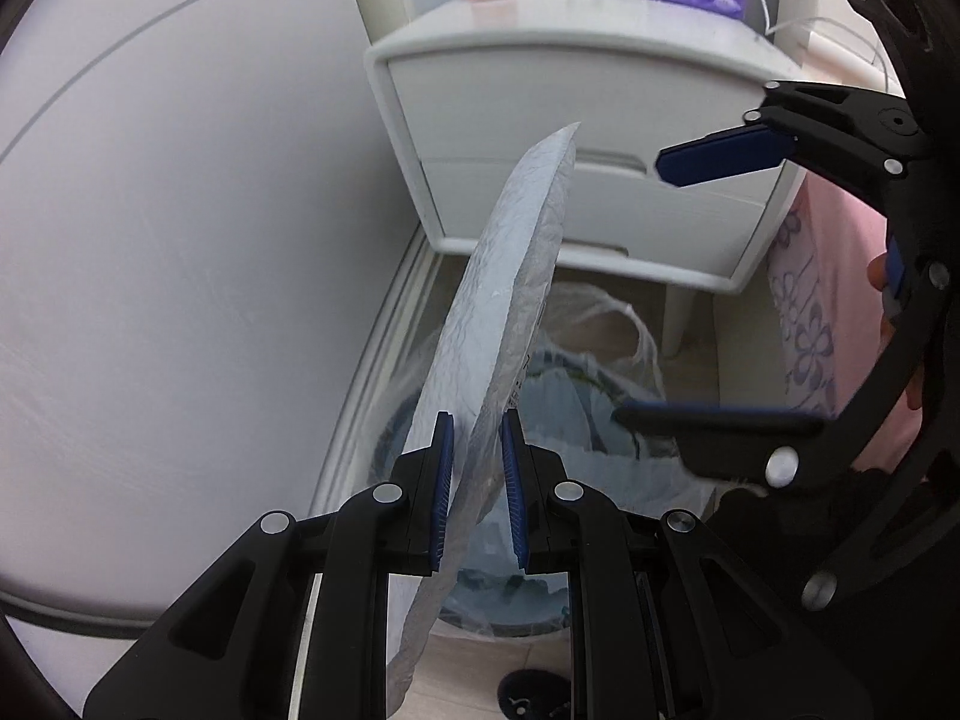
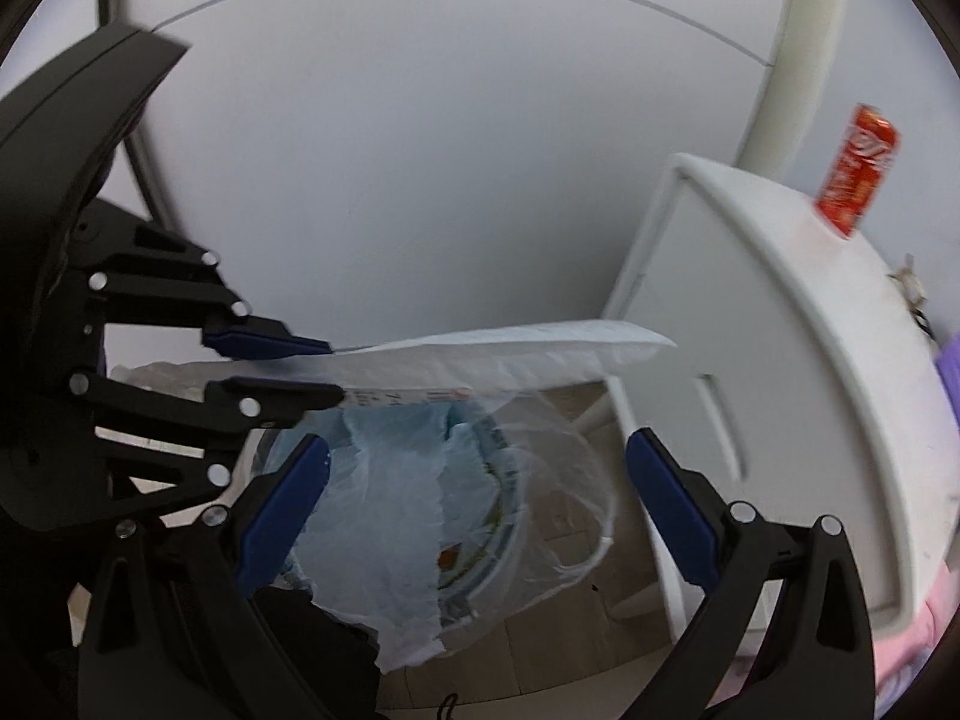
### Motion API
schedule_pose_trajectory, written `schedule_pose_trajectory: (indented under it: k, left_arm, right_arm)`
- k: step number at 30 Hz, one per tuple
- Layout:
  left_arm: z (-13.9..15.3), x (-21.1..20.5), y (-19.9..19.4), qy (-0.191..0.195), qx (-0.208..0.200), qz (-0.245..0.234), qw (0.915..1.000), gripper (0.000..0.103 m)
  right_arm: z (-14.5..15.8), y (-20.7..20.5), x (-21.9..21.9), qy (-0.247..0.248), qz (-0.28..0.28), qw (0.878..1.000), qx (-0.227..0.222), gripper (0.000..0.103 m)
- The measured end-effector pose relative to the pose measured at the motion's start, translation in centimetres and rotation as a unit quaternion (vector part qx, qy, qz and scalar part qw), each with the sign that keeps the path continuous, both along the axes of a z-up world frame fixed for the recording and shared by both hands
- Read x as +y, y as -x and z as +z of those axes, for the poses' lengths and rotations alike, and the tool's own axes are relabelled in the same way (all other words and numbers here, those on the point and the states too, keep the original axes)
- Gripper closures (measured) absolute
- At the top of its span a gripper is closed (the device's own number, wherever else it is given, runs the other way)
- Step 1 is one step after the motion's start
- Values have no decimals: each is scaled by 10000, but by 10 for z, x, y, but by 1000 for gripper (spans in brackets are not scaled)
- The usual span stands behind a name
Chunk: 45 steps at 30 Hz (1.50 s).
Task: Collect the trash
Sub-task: 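Carry the envelope down over the wastebasket with the left gripper, then lower the envelope into the wastebasket and open the left gripper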
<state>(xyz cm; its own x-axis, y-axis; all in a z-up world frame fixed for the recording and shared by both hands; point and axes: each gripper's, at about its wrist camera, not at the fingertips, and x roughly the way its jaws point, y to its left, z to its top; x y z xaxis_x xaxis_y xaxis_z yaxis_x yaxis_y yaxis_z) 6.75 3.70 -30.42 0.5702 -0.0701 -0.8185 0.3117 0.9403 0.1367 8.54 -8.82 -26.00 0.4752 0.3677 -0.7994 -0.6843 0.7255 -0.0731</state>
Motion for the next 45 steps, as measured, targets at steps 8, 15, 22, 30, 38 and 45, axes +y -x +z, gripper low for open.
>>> schedule_pose_trajectory:
  k: [8,15,22,30,38,45]
  left_arm:
    - [-42,10,5,211,459,143,9986,88]
    - [-75,15,1,366,788,229,9960,88]
    - [-92,16,-17,533,946,231,9938,88]
    - [-133,14,-31,574,1387,186,9885,88]
    - [-169,17,-41,817,1712,325,9813,88]
    - [-194,33,-46,933,1957,533,9748,88]
  right_arm:
    - [-36,-5,15,9,349,9987,375,7]
    - [-64,-20,20,73,332,9969,713,7]
    - [-84,-27,21,131,328,9954,893,7]
    - [-103,-36,16,163,226,9944,1022,7]
    - [-123,-43,15,252,209,9935,1092,7]
    - [-138,-47,16,281,214,9928,1142,7]
